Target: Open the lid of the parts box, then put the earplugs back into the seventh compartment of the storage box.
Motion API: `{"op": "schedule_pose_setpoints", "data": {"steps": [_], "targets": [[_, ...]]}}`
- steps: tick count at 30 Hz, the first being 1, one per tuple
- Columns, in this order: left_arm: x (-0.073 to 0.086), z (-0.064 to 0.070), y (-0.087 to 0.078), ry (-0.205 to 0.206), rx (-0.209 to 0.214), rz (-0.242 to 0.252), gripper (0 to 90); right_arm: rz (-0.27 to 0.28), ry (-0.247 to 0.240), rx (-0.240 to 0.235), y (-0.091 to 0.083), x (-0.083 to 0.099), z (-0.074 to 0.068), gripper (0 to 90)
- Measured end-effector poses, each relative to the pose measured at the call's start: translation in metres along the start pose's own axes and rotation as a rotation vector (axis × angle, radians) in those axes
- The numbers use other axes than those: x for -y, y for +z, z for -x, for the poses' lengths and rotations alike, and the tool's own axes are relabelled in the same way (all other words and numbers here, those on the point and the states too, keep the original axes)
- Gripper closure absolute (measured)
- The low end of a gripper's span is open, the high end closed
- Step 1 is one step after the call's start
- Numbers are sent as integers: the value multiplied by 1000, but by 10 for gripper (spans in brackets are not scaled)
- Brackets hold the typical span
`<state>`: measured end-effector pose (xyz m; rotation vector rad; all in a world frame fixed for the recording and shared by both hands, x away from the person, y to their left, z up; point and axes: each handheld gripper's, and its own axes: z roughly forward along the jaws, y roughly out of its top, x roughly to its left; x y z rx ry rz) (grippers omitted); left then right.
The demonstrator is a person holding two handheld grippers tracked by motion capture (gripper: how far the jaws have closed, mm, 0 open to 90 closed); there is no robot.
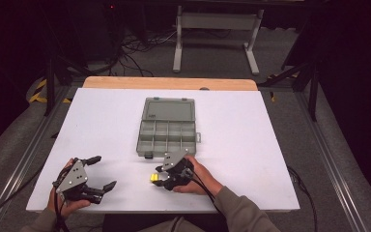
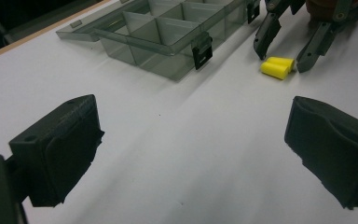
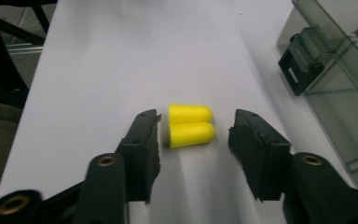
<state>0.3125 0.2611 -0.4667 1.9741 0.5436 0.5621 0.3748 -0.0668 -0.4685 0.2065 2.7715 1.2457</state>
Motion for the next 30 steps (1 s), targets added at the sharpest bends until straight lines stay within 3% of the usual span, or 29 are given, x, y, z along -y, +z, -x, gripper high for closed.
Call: {"op": "schedule_pose_setpoints", "data": {"steps": [9,21,30], "targets": [[0,1,1,6,1,-12,45,3,-5,-12,0,0,0,677],[-2,3,1,26,-2,-23,47,8,-37,3,-2,1,-5,723],[-2,3,0,23,1,-19,47,7,-32,9,-2,1,-5,683]]}}
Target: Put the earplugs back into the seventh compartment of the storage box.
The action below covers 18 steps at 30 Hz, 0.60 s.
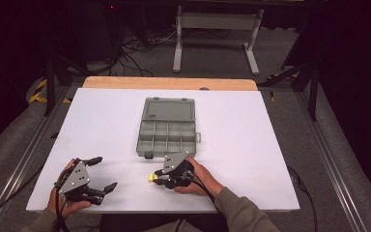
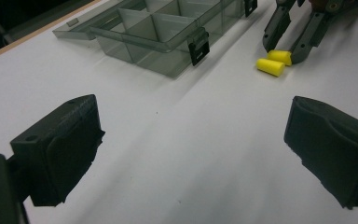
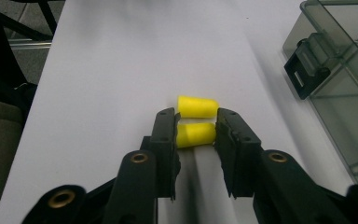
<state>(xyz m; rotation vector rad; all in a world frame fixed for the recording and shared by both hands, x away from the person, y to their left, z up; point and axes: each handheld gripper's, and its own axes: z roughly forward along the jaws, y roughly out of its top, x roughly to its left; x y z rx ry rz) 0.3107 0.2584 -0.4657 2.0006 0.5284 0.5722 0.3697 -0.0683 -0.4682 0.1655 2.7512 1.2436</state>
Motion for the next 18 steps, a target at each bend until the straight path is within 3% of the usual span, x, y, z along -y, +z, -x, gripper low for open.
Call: {"op": "schedule_pose_setpoints", "data": {"steps": [11,16,18], "targets": [[0,0,2,0,0,-7,48,-3,13,14,2,-1,2,568],[1,0,3,-1,6,-15,49,-3,15,21,4,-2,4,547],[1,0,4,-2,6,-20,49,-6,15,-1,5,-4,5,575]]}}
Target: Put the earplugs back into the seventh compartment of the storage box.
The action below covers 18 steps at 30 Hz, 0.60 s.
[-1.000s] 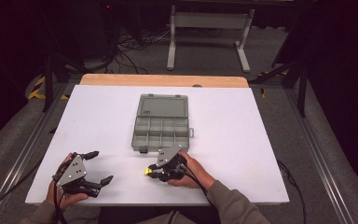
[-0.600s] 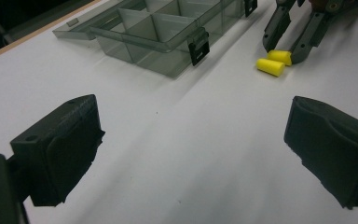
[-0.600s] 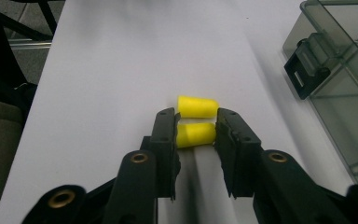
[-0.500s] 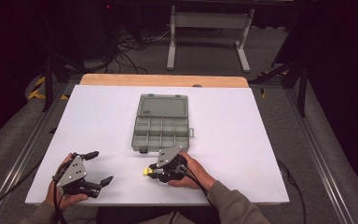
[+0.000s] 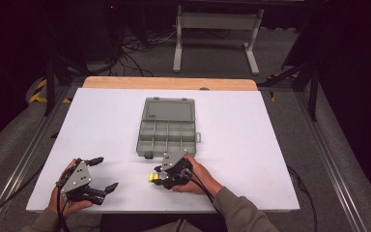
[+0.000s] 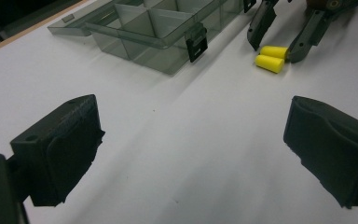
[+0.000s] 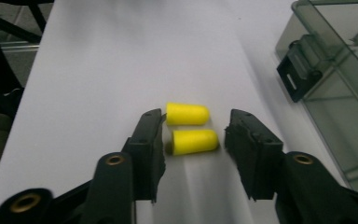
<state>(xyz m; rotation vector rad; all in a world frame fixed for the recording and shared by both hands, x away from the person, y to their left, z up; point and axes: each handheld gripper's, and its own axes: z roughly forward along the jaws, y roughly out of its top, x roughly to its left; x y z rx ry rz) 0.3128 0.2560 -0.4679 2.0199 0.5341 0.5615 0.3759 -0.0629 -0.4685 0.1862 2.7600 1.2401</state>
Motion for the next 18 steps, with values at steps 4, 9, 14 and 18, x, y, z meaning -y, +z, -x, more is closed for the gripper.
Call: {"op": "schedule_pose_setpoints", "data": {"steps": [4,9,14,18], "targets": [[0,1,0,0,2,3,49,0,-3,-23,1,0,2,611],[0,0,0,-1,4,1,49,1,-9,-35,0,0,1,686],[0,1,-2,-3,2,6,49,1,-13,-31,-1,0,-1,718],[0,1,-1,-1,5,6,49,-3,-28,-18,-4,-1,-4,726]]}}
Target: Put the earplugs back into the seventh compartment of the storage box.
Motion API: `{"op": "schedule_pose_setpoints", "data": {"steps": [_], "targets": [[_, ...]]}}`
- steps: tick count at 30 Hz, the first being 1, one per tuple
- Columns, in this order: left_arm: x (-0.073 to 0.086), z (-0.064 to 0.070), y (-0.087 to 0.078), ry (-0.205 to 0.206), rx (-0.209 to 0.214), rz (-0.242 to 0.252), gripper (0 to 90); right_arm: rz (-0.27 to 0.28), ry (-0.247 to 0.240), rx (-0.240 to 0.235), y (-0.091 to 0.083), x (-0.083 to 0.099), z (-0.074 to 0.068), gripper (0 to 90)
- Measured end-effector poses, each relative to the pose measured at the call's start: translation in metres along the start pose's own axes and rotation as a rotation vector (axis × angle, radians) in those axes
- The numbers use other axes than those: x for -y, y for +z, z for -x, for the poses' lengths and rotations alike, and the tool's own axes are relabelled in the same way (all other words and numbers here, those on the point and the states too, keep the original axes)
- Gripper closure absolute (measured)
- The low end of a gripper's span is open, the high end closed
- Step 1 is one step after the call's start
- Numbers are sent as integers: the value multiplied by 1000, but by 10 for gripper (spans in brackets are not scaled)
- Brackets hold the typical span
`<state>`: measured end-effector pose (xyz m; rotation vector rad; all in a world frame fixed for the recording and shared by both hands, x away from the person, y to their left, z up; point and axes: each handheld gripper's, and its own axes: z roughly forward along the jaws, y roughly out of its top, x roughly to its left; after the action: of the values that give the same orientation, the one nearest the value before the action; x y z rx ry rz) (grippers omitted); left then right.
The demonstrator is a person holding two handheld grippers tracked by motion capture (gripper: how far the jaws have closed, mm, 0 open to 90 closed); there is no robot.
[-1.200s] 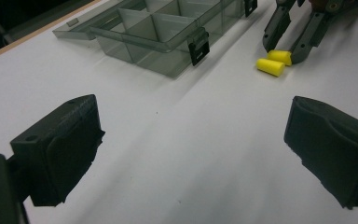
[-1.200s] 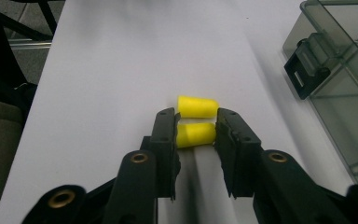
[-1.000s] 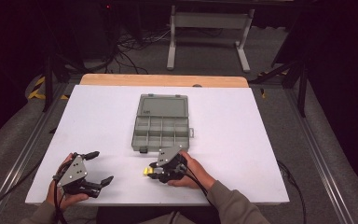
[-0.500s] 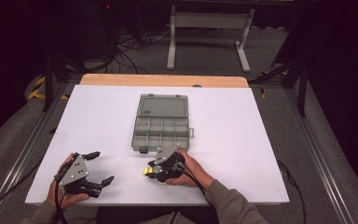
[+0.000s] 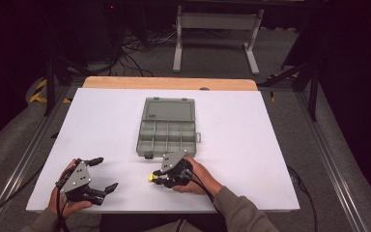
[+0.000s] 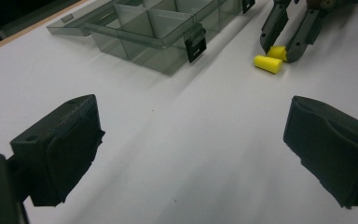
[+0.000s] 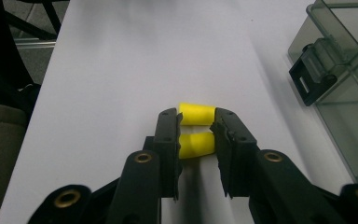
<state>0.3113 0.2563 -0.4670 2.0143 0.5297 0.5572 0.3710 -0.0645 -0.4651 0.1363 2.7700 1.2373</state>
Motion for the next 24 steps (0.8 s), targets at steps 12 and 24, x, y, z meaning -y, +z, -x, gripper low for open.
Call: {"op": "schedule_pose_setpoints", "data": {"steps": [12,24], "targets": [[0,1,-1,3,1,3,49,29,-24,47,-17,-2,-4,733],[-1,0,-1,1,-1,4,49,73,-34,109,-38,-5,-5,733]]}}
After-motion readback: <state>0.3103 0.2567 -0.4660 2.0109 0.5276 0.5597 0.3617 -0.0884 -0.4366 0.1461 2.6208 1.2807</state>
